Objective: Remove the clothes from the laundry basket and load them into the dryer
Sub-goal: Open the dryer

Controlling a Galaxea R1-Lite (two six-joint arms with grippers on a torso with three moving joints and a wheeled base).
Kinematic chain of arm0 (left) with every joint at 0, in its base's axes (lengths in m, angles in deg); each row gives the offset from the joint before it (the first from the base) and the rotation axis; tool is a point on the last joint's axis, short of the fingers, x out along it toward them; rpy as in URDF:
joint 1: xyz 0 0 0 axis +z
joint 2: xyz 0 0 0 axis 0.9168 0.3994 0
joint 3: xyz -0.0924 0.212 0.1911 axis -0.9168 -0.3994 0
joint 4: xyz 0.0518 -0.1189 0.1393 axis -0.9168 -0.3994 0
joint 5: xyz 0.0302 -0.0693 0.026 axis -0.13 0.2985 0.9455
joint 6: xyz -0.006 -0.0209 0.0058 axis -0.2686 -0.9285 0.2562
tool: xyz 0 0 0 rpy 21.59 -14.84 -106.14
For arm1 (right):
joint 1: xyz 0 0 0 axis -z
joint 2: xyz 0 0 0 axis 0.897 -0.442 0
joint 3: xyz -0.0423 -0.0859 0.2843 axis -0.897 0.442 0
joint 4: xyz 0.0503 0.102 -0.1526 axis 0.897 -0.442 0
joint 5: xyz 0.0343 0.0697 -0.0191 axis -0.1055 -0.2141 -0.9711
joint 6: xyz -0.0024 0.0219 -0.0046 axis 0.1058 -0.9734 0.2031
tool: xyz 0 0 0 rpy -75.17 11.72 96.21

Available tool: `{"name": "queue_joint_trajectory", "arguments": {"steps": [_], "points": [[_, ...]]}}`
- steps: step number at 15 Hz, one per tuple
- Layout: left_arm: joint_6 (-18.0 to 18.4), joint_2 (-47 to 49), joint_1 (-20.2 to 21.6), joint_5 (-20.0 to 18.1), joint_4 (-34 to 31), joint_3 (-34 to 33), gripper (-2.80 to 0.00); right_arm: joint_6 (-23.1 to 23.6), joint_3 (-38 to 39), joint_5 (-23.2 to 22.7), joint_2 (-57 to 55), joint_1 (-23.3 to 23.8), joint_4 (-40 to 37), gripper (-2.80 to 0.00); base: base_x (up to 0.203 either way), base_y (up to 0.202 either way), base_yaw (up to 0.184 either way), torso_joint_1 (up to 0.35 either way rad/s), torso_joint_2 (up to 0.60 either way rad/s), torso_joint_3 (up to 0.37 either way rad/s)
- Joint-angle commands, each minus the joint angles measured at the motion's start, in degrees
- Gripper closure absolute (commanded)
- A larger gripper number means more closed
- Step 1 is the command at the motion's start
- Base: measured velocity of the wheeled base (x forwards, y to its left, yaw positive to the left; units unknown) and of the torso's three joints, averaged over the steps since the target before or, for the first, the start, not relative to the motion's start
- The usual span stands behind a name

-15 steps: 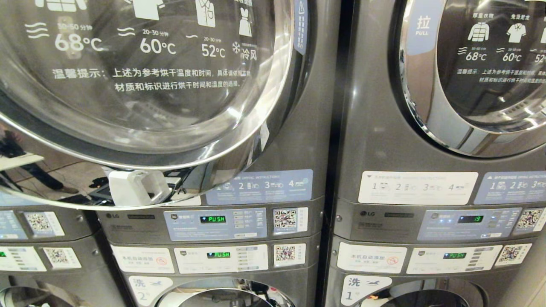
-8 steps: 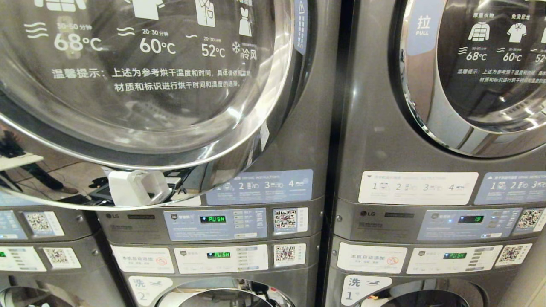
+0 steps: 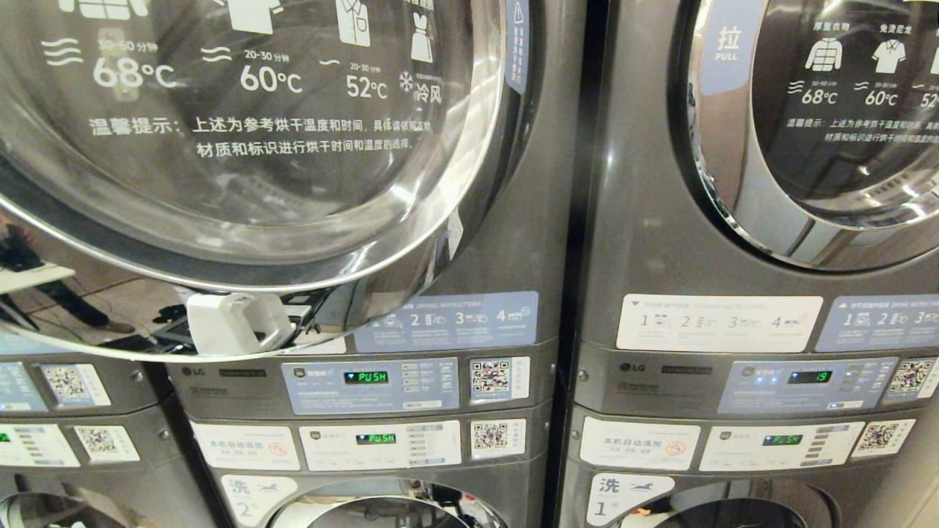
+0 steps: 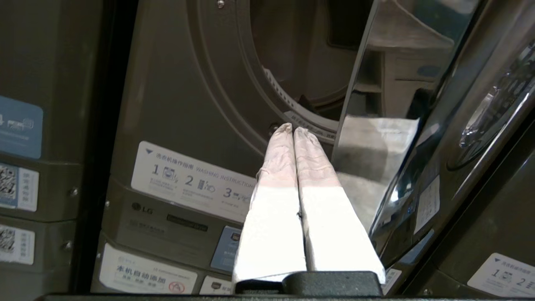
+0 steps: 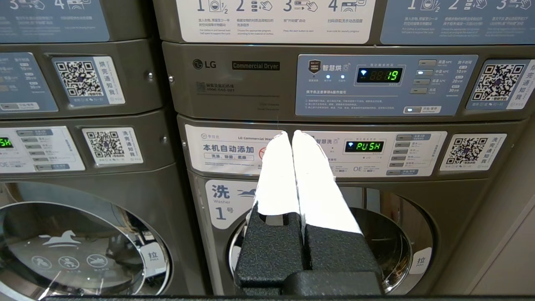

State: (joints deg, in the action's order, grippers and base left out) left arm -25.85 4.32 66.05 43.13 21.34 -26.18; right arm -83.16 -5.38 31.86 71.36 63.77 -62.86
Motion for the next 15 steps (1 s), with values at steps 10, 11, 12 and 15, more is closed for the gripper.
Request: {"name": "queue_joint_trajectory", "arguments": {"steps": [10,11,12,15], "points": [[11.36,-11.44,-0.36,-16.28,0.19,-6.88,0.0,0.02,0.01,0.0,-0.03,0.0,0.0,0.0,0.0,0.0,0.0,0.0,0.0,0.0],[13.59,-13.0,-0.37,-19.04,-0.8,-7.41,0.0,0.02,0.01,-0.08,0.02,0.0,0.0,0.0,0.0,0.0,0.0,0.0,0.0,0.0],[15.05,-14.02,-0.38,-20.67,-3.02,-7.36,0.0,0.02,0.01,-0.09,-0.06,0.0,0.0,0.0,0.0,0.0,0.0,0.0,0.0,0.0],[16.61,-14.13,-0.34,-22.07,-4.96,-5.83,0.0,0.02,0.01,-0.02,0.02,0.0,0.0,0.0,0.0,0.0,0.0,0.0,0.0,0.0]]}}
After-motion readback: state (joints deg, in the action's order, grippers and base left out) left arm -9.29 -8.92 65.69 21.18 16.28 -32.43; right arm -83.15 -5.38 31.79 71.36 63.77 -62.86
